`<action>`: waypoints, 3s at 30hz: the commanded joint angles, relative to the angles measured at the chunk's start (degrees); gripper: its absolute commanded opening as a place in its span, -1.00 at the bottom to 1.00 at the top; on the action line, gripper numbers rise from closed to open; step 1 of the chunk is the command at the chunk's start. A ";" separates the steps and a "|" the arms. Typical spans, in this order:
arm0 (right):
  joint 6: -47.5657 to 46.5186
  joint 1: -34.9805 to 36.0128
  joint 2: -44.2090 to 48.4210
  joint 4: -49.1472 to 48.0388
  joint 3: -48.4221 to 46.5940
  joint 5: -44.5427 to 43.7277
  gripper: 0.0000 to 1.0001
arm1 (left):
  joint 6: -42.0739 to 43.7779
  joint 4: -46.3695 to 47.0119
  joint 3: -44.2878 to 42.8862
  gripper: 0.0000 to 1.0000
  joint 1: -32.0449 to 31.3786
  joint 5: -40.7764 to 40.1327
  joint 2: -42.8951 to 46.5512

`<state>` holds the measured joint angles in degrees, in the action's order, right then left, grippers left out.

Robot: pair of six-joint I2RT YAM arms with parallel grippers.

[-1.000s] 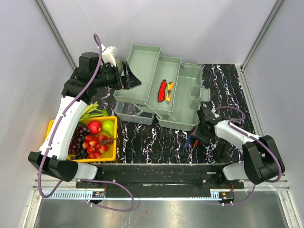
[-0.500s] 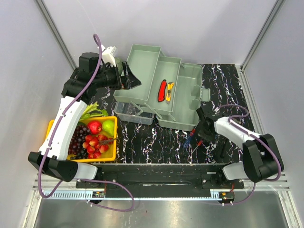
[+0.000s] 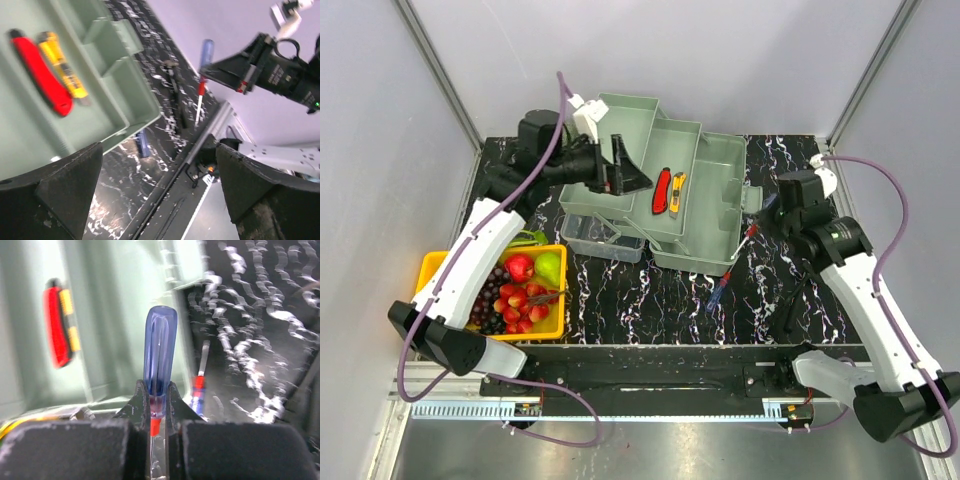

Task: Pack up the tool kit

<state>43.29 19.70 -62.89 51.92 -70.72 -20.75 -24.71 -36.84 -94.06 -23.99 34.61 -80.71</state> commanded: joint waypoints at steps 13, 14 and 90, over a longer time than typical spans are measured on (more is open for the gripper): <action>3.37 -0.10 1.64 -37.14 -1.44 43.15 -1.00 | -14.66 24.17 1.69 0.79 -14.33 12.58 -11.57; 4.17 -0.02 1.46 -37.85 -1.09 43.43 -1.00 | -15.36 25.14 1.78 0.74 -14.42 13.11 -12.01; 7.96 -4.67 -21.30 -13.51 21.94 12.49 0.22 | 11.26 -17.65 -22.74 0.43 1.58 -23.45 -9.21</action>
<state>54.06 15.31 -82.41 39.81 -45.65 -6.07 -13.39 -56.66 -115.28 -22.44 8.62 -91.29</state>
